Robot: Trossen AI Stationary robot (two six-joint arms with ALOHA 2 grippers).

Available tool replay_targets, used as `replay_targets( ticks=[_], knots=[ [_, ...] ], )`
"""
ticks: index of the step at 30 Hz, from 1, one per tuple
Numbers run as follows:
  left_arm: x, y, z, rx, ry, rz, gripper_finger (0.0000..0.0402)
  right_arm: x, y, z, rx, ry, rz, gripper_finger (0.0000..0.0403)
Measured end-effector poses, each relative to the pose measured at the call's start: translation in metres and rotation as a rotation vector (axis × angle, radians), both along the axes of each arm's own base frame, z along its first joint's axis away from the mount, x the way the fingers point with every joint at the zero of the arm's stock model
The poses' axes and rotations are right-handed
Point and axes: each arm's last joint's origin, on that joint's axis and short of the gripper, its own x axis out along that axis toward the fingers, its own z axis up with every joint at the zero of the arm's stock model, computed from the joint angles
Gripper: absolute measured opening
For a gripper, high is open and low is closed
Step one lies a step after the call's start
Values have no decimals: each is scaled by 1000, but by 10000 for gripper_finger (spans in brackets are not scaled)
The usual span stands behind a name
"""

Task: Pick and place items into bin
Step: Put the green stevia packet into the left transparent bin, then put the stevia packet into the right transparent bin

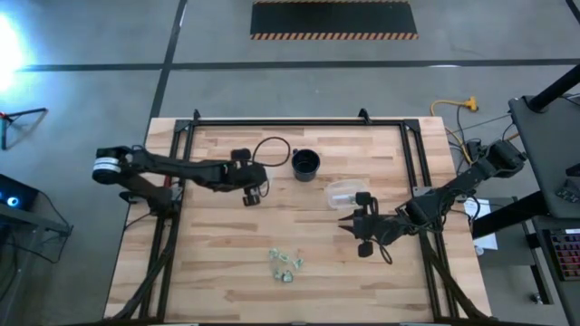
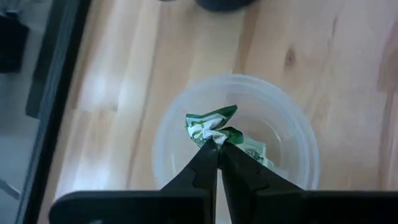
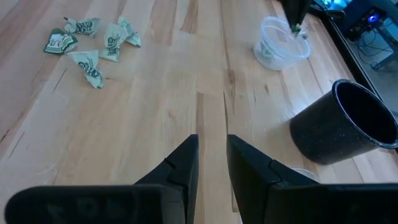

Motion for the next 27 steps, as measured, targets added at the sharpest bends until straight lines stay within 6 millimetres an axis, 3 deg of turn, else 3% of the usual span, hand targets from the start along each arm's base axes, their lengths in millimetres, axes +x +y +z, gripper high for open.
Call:
replay_targets(
  ticks=[7,12,20,27],
  knots=[
    [4,2,-19,-1,81,-13,32,0,0,0,-1,1,0,72],
    [4,2,-18,0,72,-13,52,0,0,0,0,1,0,72],
    [0,-3,9,12,-35,-26,54,0,0,0,6,-9,0,72],
    [-15,-33,43,4,-184,-125,54,12,10,5,59,-94,121,72]
  ],
)
